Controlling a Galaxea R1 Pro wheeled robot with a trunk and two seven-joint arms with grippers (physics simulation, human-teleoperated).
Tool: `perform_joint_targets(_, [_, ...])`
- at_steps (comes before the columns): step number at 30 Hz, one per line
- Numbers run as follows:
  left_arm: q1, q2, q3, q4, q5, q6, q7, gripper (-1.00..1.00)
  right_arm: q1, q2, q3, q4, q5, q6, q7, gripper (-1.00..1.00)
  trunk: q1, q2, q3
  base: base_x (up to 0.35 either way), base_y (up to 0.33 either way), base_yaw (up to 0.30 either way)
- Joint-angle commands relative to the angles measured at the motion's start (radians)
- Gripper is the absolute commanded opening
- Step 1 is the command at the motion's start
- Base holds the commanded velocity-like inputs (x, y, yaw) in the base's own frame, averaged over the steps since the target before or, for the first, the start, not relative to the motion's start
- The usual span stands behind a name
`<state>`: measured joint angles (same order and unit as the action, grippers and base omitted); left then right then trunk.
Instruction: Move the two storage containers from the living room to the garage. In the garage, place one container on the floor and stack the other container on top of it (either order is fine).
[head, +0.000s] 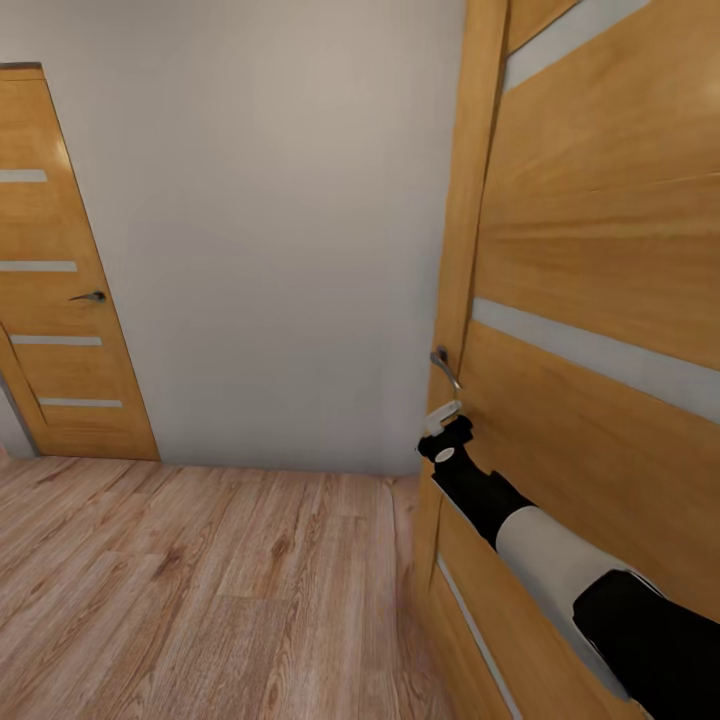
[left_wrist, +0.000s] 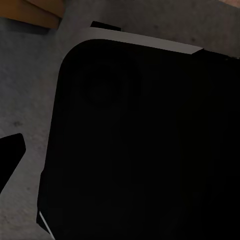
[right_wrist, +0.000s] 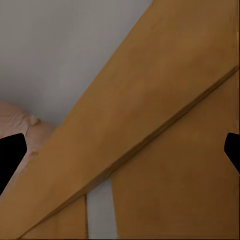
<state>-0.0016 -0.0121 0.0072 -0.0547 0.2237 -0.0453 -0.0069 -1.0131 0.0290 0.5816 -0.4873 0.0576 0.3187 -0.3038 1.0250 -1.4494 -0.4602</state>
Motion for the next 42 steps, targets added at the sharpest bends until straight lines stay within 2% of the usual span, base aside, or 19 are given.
perform_joint_targets(1, [0.0,0.0,0.0,0.0,0.006,-0.002,-0.001,1.0,-0.001,-0.012,0.001,0.0,0.013,0.013,-0.008,1.0,0.0,-0.001,-0.001,0.0,0.0,0.0])
perform_joint_targets(7, [0.0,0.0,0.0,0.0,0.006,-0.002,-0.001,1.0,-0.001,-0.058,-0.023,-0.001,0.013,0.013,-0.01,1.0,0.0,-0.001,-0.001,0.0,0.0,0.0])
perform_joint_targets(9, [0.0,0.0,0.0,0.0,0.006,-0.002,-0.001,1.0,-0.001,-0.071,-0.042,-0.001,0.014,0.013,-0.011,1.0,0.0,-0.001,-0.001,0.0,0.0,0.0])
perform_joint_targets(11, [0.0,0.0,0.0,0.0,0.006,-0.002,0.0,1.0,-0.001,-0.1,-0.074,-0.001,0.013,0.013,-0.01,1.0,0.0,-0.001,-0.001,0.0,0.0,0.0])
perform_joint_targets(13, [0.0,0.0,0.0,0.0,0.006,-0.002,0.0,1.0,-0.001,-0.113,-0.089,-0.001,0.013,0.013,-0.01,1.0,0.0,-0.001,-0.001,0.0,0.0,0.0])
perform_joint_targets(19, [0.0,0.0,0.0,0.0,0.006,-0.002,-0.001,1.0,-0.001,-0.134,-0.106,-0.001,0.014,0.013,-0.009,1.0,0.0,-0.001,-0.001,0.0,0.0,0.0])
perform_joint_targets(25, [0.0,0.0,0.0,0.0,0.006,-0.002,-0.001,1.0,-0.001,-0.171,-0.114,-0.001,0.013,0.013,-0.009,1.0,0.0,-0.001,-0.001,0.0,0.0,0.0])
perform_joint_targets(30, [0.0,0.0,0.0,0.0,0.006,-0.002,-0.001,1.0,-0.002,-0.196,-0.143,-0.001,0.013,0.013,-0.008,1.0,0.0,-0.001,-0.001,0.0,0.0,0.0])
perform_joint_targets(36, [0.0,0.0,0.0,0.0,0.006,-0.002,-0.001,1.0,-0.002,-0.207,-0.154,-0.001,0.013,0.014,-0.009,1.0,0.0,-0.001,-0.001,0.0,0.0,0.0])
perform_joint_targets(42, [0.0,0.0,0.0,0.0,0.006,-0.002,-0.001,1.0,-0.001,-0.234,-0.167,0.0,0.013,0.013,-0.008,1.0,0.0,-0.001,-0.001,0.0,0.0,0.0])
